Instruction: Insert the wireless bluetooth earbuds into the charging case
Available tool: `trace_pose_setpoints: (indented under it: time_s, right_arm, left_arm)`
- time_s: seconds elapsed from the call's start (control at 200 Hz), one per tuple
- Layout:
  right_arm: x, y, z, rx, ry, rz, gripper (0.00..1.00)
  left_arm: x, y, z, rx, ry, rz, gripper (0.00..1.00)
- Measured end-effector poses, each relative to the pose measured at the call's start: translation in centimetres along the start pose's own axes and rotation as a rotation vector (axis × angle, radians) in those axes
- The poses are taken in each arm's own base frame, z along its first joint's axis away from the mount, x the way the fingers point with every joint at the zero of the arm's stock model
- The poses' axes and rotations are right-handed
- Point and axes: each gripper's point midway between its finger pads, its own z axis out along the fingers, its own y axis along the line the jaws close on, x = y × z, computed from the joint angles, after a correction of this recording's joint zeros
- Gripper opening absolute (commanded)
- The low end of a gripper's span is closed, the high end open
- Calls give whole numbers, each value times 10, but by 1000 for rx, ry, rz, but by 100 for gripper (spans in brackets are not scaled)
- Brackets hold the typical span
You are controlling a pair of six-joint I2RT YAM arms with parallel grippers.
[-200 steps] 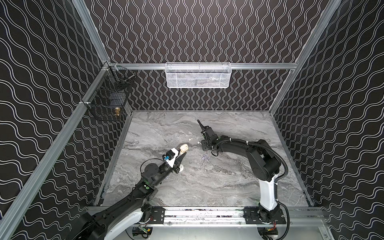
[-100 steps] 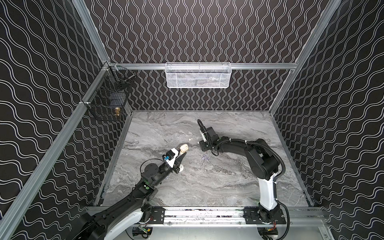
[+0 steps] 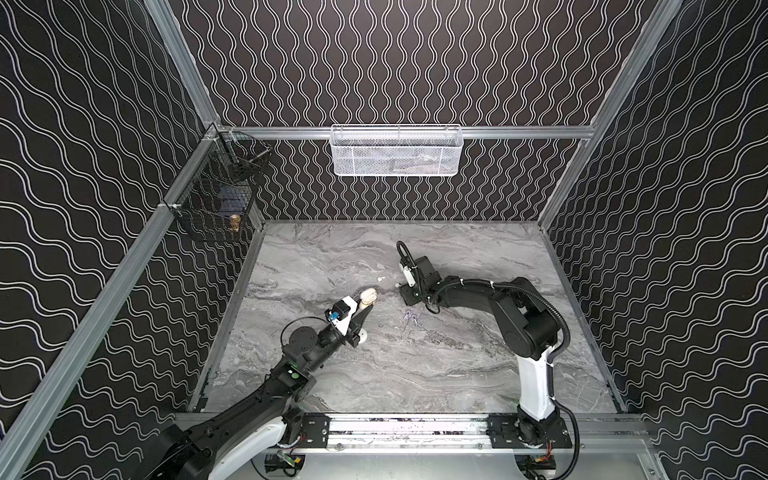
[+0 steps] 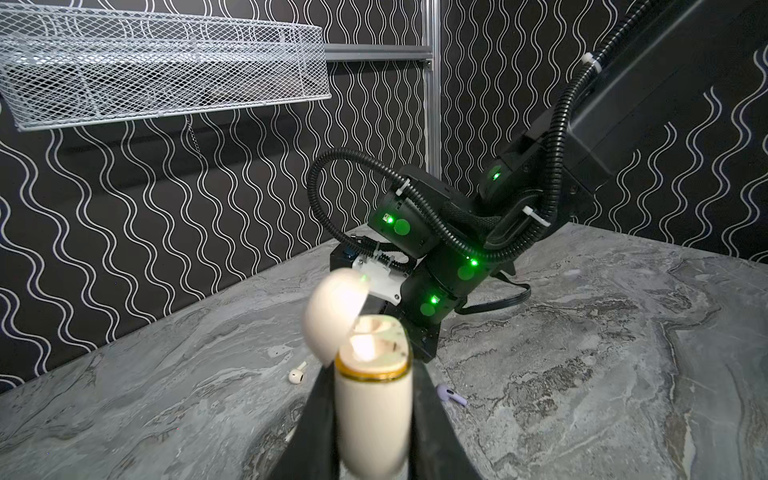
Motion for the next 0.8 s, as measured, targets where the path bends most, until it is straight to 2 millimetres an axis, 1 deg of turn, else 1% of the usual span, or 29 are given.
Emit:
trace_pose_setpoints:
  time_s: [0.19,0.33,0.5,0.646,0.741,0.796]
  right_arm:
    - [0,4,-10,-13,-7,22,51]
    - [-2,2,-11,3,-9,41,48]
    - [-11,-8,-11,63,-22,71,47]
    - [-11,-14,-11,98,-16,88,45]
    - [-12,-12,-15,103,-16,89,45]
    - [-13,-8,-23,96,-23,88,48]
  left_arm:
    - [-3,0,-1,-1,-11,2,0]
    - [-5,0,-2,-1,-15,3,0]
    - [-5,0,-1,1,-15,3,0]
    - [-3,-2,-1,14,-14,3,0]
    - [-2,-6,-1,33,-18,3,0]
    - [-4,-6,-2,34,-29,5,0]
